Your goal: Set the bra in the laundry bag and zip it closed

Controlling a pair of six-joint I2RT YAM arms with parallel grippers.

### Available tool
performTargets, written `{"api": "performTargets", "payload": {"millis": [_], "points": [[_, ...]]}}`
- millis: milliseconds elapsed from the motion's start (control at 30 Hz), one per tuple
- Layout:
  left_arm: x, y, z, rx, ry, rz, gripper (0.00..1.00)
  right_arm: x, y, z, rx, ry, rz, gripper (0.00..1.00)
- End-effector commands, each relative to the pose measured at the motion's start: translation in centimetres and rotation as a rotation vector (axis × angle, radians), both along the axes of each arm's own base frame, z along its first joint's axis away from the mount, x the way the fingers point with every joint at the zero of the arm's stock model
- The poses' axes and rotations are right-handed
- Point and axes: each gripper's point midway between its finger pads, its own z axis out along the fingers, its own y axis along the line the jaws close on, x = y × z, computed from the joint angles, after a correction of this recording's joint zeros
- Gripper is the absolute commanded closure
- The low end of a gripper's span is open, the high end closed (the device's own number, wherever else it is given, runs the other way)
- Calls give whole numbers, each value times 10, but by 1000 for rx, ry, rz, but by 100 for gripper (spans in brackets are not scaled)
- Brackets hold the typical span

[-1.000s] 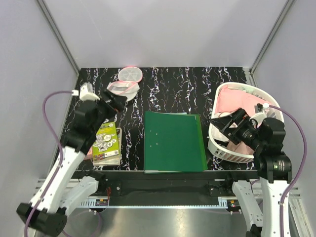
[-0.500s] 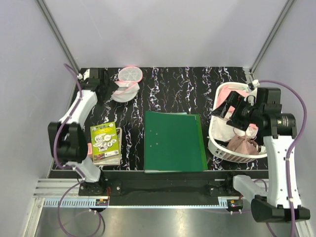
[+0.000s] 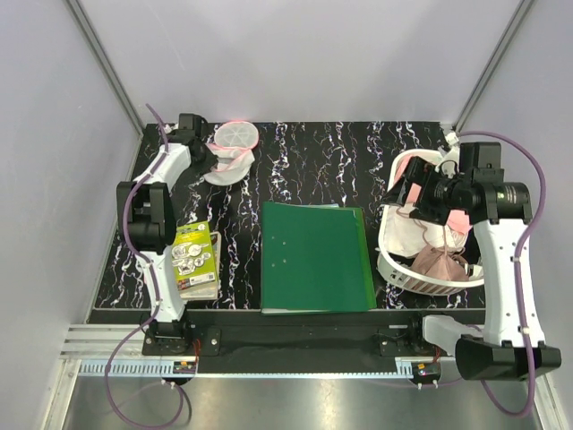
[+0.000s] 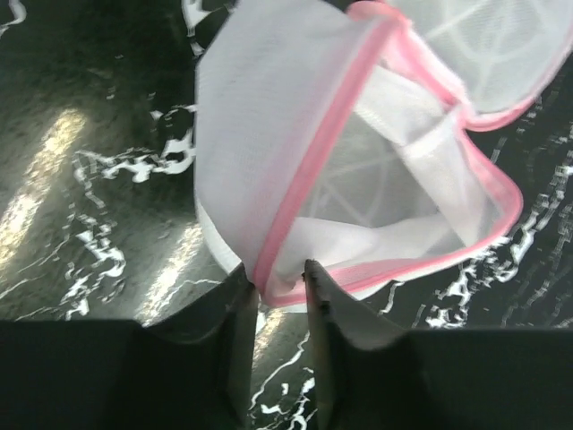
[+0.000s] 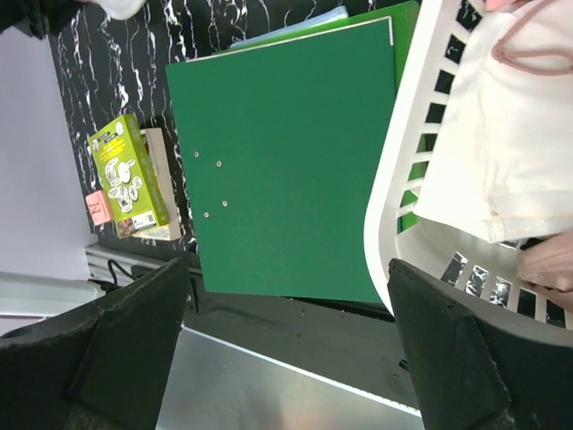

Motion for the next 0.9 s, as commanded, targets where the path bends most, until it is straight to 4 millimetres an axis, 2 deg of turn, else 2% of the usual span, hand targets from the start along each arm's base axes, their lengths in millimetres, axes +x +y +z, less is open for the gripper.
{"api": "performTargets", "payload": {"millis": [0, 67, 100, 167, 200, 267, 300, 367, 400, 467, 500, 533, 567, 600, 633, 667, 700, 733, 767, 800, 833, 867], "points": [[18, -22, 26, -57, -92, -184, 90, 21, 8, 7, 26, -16, 63, 0], [14, -30, 24, -78, -91, -236, 99, 35, 9, 14, 19, -29, 61, 0], [12, -40, 27, -109, -103, -277, 100, 51, 9, 17, 19, -39, 57, 1], [6, -53, 34, -125, -122, -333, 100, 67, 15, 18, -2, -51, 60, 4], [3, -73, 41, -154, -143, -386, 100, 85, 19, 18, -4, -59, 58, 5], [-3, -97, 54, -208, -176, -434, 100, 100, 32, 15, -20, -58, 83, 6], [-9, -119, 57, -253, -190, -482, 100, 117, 39, 11, -26, -60, 95, 7], [-16, -138, 63, -299, -198, -495, 100, 132, 58, 4, -49, -64, 131, 6], [-23, -155, 67, -332, -211, -529, 100, 151, 66, -3, -43, -69, 132, 6], [-30, -178, 70, -390, -214, -540, 100, 168, 82, -11, -53, -77, 152, 6], [-36, -189, 70, -424, -206, -557, 100, 189, 90, -20, -56, -82, 151, 6], [-41, -195, 65, -445, -190, -558, 100, 199, 96, -25, -66, -87, 153, 5], [-46, -211, 67, -477, -189, -566, 100, 205, 109, -30, -68, -86, 163, 5], [-52, -220, 66, -497, -182, -581, 100, 224, 118, -39, -78, -87, 162, 5], [-56, -227, 63, -514, -173, -589, 100, 233, 122, -44, -97, -88, 151, 5], [-61, -241, 65, -536, -177, -612, 91, 237, 136, -50, -100, -84, 162, 5], [-67, -248, 66, -553, -171, -638, 85, 249, 144, -60, -111, -78, 157, 6], [-70, -252, 69, -549, -179, -665, 72, 254, 151, -66, -113, -71, 160, 7], [-74, -252, 71, -535, -184, -679, 43, 263, 158, -77, -113, -53, 150, 8], [-74, -246, 72, -510, -195, -678, 30, 266, 163, -84, -125, -40, 139, 10], [-79, -235, 81, -461, -234, -693, 20, 268, 165, -89, -122, -24, 134, 17], [-70, -215, 84, -408, -264, -652, 13, 272, 168, -101, -118, 12, 122, 23]]}}
